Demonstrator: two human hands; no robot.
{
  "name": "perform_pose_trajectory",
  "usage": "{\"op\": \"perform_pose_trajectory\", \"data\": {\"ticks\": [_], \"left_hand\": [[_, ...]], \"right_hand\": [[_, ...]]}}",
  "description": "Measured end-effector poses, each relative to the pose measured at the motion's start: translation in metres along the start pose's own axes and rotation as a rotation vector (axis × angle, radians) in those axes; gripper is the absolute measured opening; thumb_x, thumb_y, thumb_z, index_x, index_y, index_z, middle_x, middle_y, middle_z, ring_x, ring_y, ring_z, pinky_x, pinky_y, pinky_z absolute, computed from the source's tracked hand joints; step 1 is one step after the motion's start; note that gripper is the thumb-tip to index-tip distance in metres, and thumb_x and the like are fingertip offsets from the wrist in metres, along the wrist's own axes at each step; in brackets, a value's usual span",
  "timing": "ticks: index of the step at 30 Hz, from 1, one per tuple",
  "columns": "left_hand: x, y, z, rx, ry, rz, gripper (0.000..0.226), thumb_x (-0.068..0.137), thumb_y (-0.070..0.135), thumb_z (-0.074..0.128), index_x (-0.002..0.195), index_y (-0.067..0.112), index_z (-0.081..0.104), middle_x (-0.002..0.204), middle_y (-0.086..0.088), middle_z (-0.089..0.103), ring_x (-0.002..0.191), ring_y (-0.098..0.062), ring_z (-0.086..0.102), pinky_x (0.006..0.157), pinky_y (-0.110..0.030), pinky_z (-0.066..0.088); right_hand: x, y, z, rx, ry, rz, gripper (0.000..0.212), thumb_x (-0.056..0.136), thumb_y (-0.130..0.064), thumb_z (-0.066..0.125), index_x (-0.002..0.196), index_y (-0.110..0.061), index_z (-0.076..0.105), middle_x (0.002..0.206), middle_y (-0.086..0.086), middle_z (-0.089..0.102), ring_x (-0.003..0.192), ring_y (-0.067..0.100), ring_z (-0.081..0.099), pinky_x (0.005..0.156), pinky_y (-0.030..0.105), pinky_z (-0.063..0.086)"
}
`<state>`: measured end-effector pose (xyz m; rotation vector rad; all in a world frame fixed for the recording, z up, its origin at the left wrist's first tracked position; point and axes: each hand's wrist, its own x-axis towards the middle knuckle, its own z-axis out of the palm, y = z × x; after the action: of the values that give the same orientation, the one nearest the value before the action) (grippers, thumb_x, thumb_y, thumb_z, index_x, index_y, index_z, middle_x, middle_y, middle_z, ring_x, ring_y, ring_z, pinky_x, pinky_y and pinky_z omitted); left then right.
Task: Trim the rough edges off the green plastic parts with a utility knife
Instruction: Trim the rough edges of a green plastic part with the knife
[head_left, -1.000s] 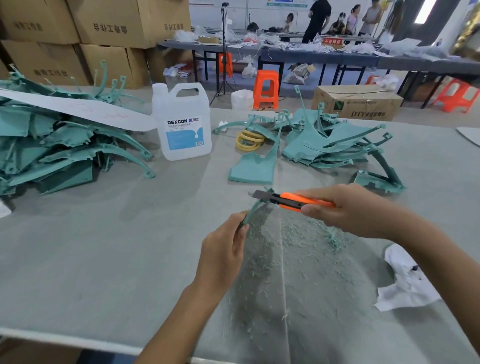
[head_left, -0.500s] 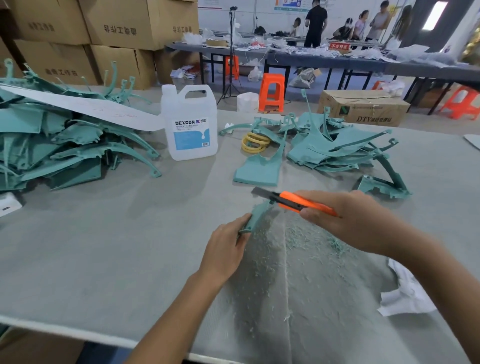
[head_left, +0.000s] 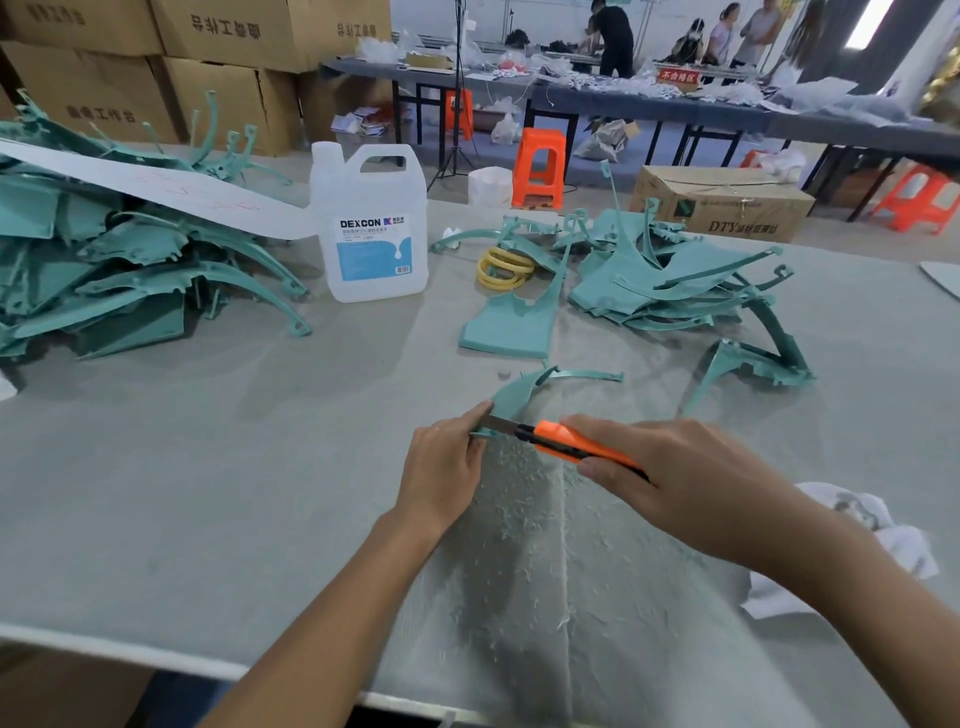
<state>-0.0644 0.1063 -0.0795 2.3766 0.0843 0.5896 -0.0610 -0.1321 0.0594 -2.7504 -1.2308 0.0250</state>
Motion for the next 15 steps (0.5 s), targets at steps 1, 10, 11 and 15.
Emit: {"op": "perform_pose_trajectory", "data": {"ticks": [1, 10, 11, 15], "left_hand": [[-0.001, 0.0, 0.0, -0.009, -0.006, -0.004, 0.043, 0.099, 0.009, 0.057, 0.141, 0.018, 0.059, 0.105, -0.009, 0.076, 0.088, -0.033, 0.069, 0.078, -0.041, 0.053], [-0.001, 0.0, 0.003, -0.02, 0.001, -0.021, 0.047, 0.099, 0.008, 0.055, 0.143, 0.021, 0.056, 0.111, -0.006, 0.075, 0.096, -0.029, 0.068, 0.08, -0.033, 0.052], [-0.002, 0.0, 0.003, -0.018, 0.008, -0.023, 0.047, 0.099, 0.008, 0.056, 0.144, 0.02, 0.056, 0.114, -0.005, 0.075, 0.096, -0.028, 0.069, 0.081, -0.032, 0.052], [-0.002, -0.001, 0.004, -0.03, 0.042, 0.001, 0.045, 0.098, 0.008, 0.057, 0.142, 0.02, 0.058, 0.102, -0.005, 0.076, 0.087, -0.027, 0.068, 0.075, -0.028, 0.051]], "right_hand": [[0.002, 0.004, -0.002, -0.028, 0.038, 0.025, 0.055, 0.095, -0.065, 0.015, 0.146, -0.052, 0.031, 0.084, -0.014, 0.062, 0.066, 0.005, 0.058, 0.064, 0.031, 0.055], [-0.002, 0.007, 0.0, -0.064, 0.106, 0.054, 0.057, 0.096, -0.064, 0.012, 0.15, -0.051, 0.026, 0.083, -0.013, 0.06, 0.067, 0.01, 0.061, 0.065, 0.033, 0.057], [-0.002, 0.011, -0.001, -0.059, 0.144, 0.062, 0.056, 0.097, -0.063, 0.015, 0.15, -0.051, 0.027, 0.082, -0.012, 0.061, 0.066, 0.011, 0.062, 0.065, 0.034, 0.057], [-0.006, 0.002, 0.003, -0.022, 0.064, -0.038, 0.05, 0.097, -0.066, 0.019, 0.145, -0.054, 0.026, 0.087, -0.014, 0.067, 0.07, 0.007, 0.062, 0.068, 0.036, 0.056]]}}
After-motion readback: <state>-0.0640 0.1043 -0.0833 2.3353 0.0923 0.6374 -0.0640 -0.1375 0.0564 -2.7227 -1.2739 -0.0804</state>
